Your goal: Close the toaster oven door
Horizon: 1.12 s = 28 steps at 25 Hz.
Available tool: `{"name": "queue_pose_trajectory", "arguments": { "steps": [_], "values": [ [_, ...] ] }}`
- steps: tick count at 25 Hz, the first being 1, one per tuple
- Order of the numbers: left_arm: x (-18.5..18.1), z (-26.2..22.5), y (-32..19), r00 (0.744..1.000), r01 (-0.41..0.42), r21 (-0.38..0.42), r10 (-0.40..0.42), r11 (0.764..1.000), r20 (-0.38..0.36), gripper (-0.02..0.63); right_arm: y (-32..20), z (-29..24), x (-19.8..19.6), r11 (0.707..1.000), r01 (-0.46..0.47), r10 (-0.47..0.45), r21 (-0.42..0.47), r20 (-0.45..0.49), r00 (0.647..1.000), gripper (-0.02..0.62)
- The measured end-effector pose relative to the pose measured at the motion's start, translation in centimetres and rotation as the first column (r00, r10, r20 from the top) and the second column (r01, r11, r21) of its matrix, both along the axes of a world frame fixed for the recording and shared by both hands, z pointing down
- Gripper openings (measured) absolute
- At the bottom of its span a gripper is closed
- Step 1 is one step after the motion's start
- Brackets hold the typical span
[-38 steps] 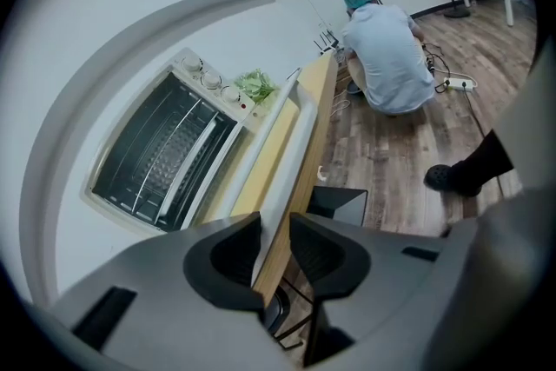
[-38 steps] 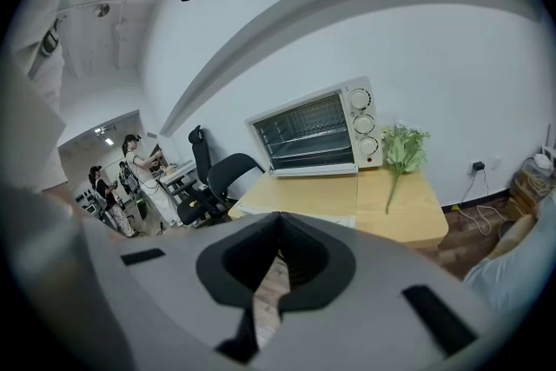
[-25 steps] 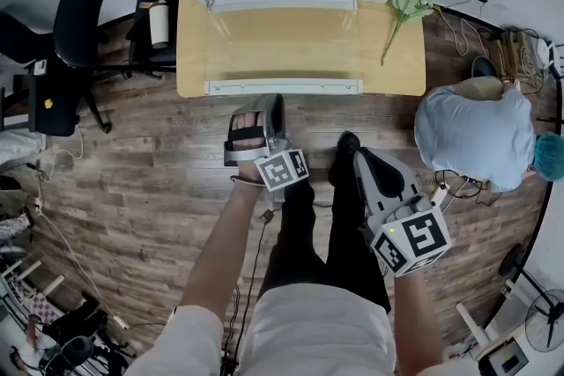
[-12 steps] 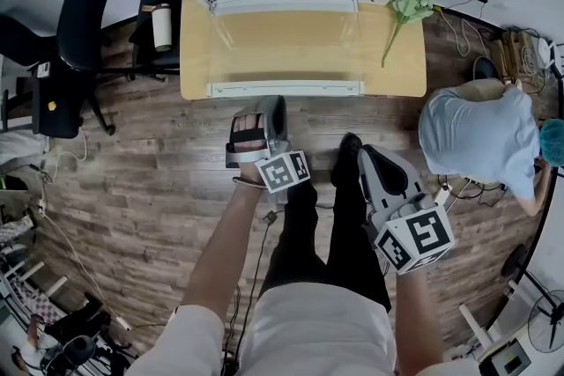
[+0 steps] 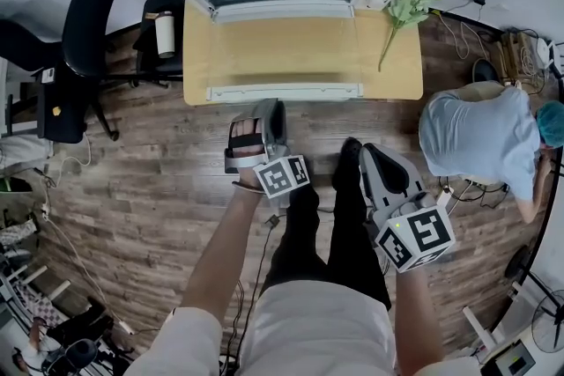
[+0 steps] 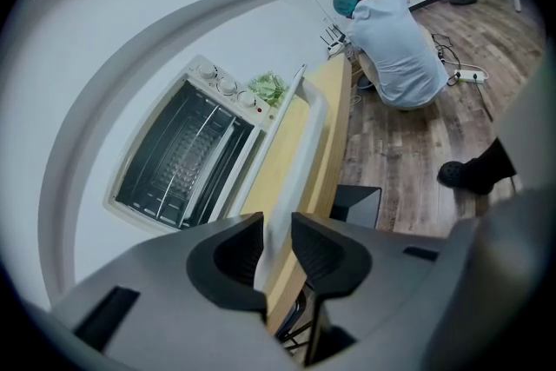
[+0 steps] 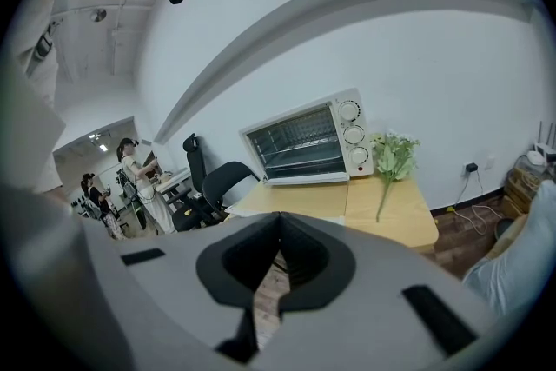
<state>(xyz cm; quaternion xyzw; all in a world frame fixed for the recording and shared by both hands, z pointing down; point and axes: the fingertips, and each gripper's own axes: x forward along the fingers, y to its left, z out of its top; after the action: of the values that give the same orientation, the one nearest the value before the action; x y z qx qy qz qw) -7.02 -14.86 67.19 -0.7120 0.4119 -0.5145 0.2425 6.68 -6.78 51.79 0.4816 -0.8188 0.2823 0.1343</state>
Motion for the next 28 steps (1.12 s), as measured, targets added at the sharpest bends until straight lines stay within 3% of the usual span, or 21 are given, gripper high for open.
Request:
{"name": "queue_pose_trajectory", "arguments": {
  "steps": [28],
  "values": [
    [0.2,-8.3,-1.2,0.994,-0.024,0.103,0.035,0.994,-0.104,0.075,-0.6,-5.2,-0.8,0.995,0.004,-0.007,0.099,0.025,1.0,-0.002]
  ]
}}
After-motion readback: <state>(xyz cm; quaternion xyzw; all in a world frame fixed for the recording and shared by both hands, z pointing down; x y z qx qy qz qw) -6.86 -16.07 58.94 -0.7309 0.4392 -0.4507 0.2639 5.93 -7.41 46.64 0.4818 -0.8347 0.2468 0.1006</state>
